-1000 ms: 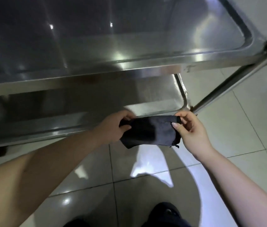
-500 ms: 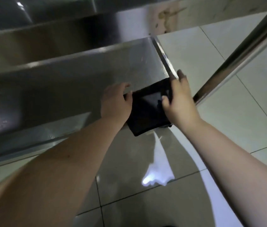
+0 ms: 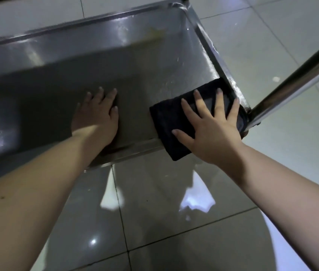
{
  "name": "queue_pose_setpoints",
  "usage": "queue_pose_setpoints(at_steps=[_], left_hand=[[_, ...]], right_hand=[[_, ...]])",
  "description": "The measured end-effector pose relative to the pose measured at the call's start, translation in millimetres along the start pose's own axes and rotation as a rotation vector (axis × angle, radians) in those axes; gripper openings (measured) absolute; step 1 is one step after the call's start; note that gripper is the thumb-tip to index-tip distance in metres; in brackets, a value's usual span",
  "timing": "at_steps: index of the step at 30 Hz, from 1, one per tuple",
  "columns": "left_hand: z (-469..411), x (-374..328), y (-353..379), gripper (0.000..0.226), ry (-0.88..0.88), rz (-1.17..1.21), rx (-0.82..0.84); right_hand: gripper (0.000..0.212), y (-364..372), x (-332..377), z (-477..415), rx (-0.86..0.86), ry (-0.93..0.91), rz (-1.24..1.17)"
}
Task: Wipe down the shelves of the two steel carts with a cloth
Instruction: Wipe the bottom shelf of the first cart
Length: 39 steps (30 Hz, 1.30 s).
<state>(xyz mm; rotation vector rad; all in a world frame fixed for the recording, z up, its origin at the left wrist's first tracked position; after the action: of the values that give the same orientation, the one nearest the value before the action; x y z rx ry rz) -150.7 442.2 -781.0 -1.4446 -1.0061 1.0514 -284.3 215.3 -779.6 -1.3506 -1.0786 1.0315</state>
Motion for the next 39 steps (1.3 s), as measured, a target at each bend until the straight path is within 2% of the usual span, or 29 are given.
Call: queue_pose_setpoints(at_steps=[4, 7, 10, 13, 15, 18, 21, 23, 26, 28, 30, 32, 36, 38, 39], left_hand=[[3, 0, 1, 0.051, 0.012, -0.034, -0.072], [3, 1, 2, 0.051, 0.005, -0.039, -0.067], [4, -1, 4, 0.051, 0.002, -0.044, -0.059], [5, -2, 5, 0.051, -0.007, -0.021, -0.048], [4, -2, 3, 0.051, -0.007, -0.004, -0.046], [3, 2, 2, 0.052, -0.002, -0.029, -0.024], [2, 2, 2, 0.053, 0.034, -0.030, -0.028], [1, 1, 1, 0.051, 0.039, -0.003, -0.039], [-1, 2, 2, 0.050, 0.050, 0.023, -0.049], [-5, 3, 2, 0.049, 0.080, 0.035, -0.046], [-10, 7, 2, 0.048, 0.100, 0.074, -0.039], [-12, 13, 2, 0.049, 0.081, 0.153, -0.028], [-14, 35, 4, 0.061, -0.102, 0.454, 0.050], [-20, 46, -8, 0.065, -0.150, 0.563, 0.001], [-22, 49, -18, 0.066, -0.129, 0.538, -0.054]], right_hand=[[0.085, 3, -2, -4, 0.011, 0.019, -0.093], [0.084, 13, -16, -35, 0.062, 0.033, -0.098], [0.078, 24, -28, -83, 0.121, 0.131, -0.101], [0.076, 26, -4, -107, 0.091, 0.205, -0.066], [0.074, 25, 38, -100, 0.064, 0.132, -0.080], [0.071, 24, 99, -73, 0.011, -0.094, -0.093], [0.072, 23, 84, -75, 0.016, -0.178, -0.091], [0.071, 24, 36, -91, 0.063, -0.103, -0.076], [0.071, 22, -39, -109, 0.110, 0.151, -0.015], [0.071, 23, -52, -112, 0.117, 0.291, -0.009], [0.070, 23, -31, -116, 0.088, 0.339, -0.040], [0.069, 21, 14, -122, 0.038, 0.262, -0.076], [0.070, 26, 135, -107, 0.031, -0.096, -0.064], [0.071, 28, 159, -99, 0.053, -0.193, -0.074], [0.071, 27, 156, -100, 0.055, -0.213, -0.085]])
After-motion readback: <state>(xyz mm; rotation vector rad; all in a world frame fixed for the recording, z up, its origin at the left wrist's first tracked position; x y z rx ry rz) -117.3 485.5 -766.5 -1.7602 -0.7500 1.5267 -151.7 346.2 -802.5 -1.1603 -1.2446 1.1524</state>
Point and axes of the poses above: each hand's wrist, its own z-axis away from the middle knuckle, its own y-axis out of the palm, x = y × z, the point moved 9 cm from there along -z, towards the middle knuckle, and after that the axes turned 12 degrees about -x, right-handed, at the moved point
